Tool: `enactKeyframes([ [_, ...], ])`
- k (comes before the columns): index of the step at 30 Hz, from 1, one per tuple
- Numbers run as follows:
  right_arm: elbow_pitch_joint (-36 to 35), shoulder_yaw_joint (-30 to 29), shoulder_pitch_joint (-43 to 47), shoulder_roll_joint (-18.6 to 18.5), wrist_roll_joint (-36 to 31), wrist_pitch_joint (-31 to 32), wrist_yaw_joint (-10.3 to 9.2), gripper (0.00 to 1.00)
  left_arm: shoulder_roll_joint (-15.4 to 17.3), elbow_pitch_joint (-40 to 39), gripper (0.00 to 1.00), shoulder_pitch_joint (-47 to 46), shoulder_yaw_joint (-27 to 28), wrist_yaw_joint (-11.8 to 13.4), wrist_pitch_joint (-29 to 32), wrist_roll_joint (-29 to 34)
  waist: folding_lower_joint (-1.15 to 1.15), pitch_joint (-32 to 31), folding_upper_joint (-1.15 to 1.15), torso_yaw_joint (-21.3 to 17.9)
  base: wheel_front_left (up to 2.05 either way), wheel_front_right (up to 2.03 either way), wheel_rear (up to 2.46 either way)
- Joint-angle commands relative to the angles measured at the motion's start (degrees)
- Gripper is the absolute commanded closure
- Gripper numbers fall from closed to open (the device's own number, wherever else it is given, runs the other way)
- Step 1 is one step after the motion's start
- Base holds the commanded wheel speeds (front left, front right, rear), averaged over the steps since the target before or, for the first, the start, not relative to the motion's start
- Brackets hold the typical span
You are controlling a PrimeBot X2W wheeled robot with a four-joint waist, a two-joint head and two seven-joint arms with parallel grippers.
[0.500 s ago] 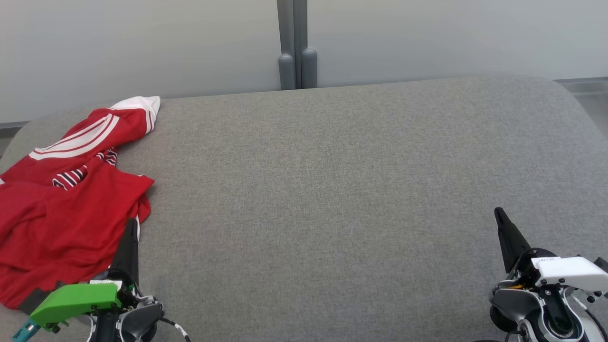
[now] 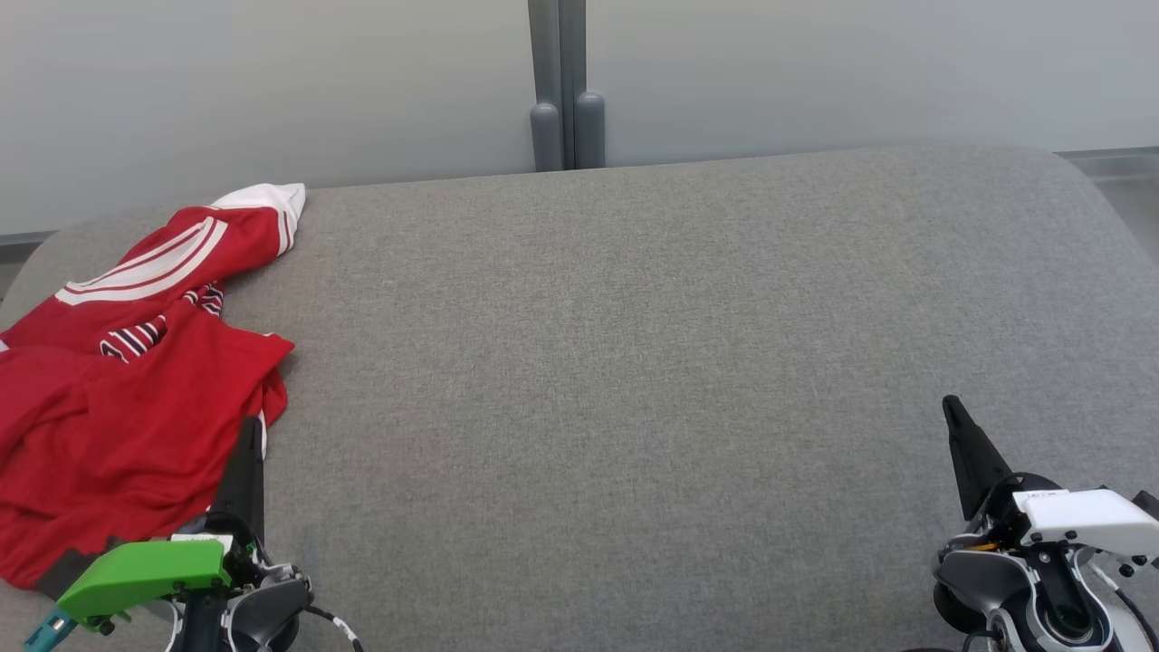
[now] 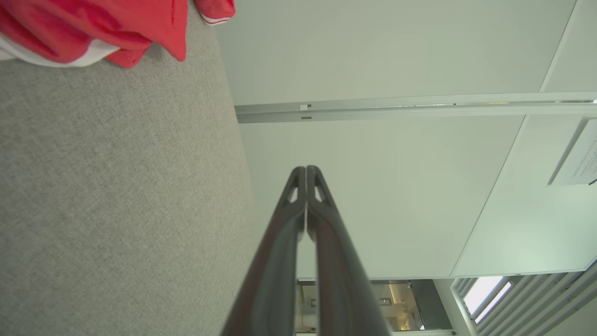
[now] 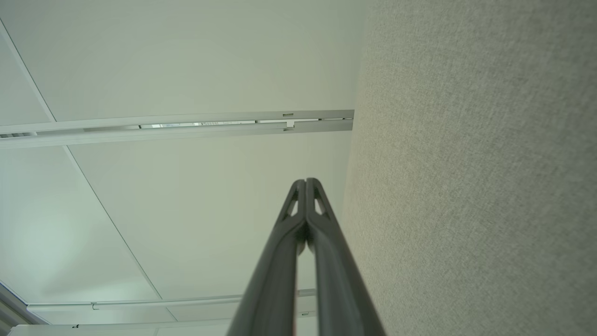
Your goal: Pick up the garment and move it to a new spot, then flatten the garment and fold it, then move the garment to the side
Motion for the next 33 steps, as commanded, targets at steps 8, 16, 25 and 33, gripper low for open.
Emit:
enactKeyframes([
  [8,-0.2,0.1,-0.5,-0.3,0.3,0.1,0.02,1.00,0.4,-0.1,1.00,-0.7,0.1,-0.3,-0.1,0.0,0.00,0.0,0.00,0.0,0.00,0.00,0.00],
  [16,-0.2,0.1,-0.5,-0.3,0.3,0.1,0.02,1.00,0.4,-0.1,1.00,-0.7,0.1,-0.3,-0.1,0.0,0.00,0.0,0.00,0.0,0.00,0.00,0.00],
  [25,-0.2,0.1,-0.5,-0.3,0.3,0.1,0.02,1.00,0.4,-0.1,1.00,-0.7,0.1,-0.3,-0.1,0.0,0.00,0.0,0.00,0.0,0.00,0.00,0.00],
  [33,-0.2,0.1,-0.5,-0.3,0.3,0.1,0.02,1.00,0.4,-0.1,1.00,-0.7,0.1,-0.3,-0.1,0.0,0.00,0.0,0.00,0.0,0.00,0.00,0.00],
])
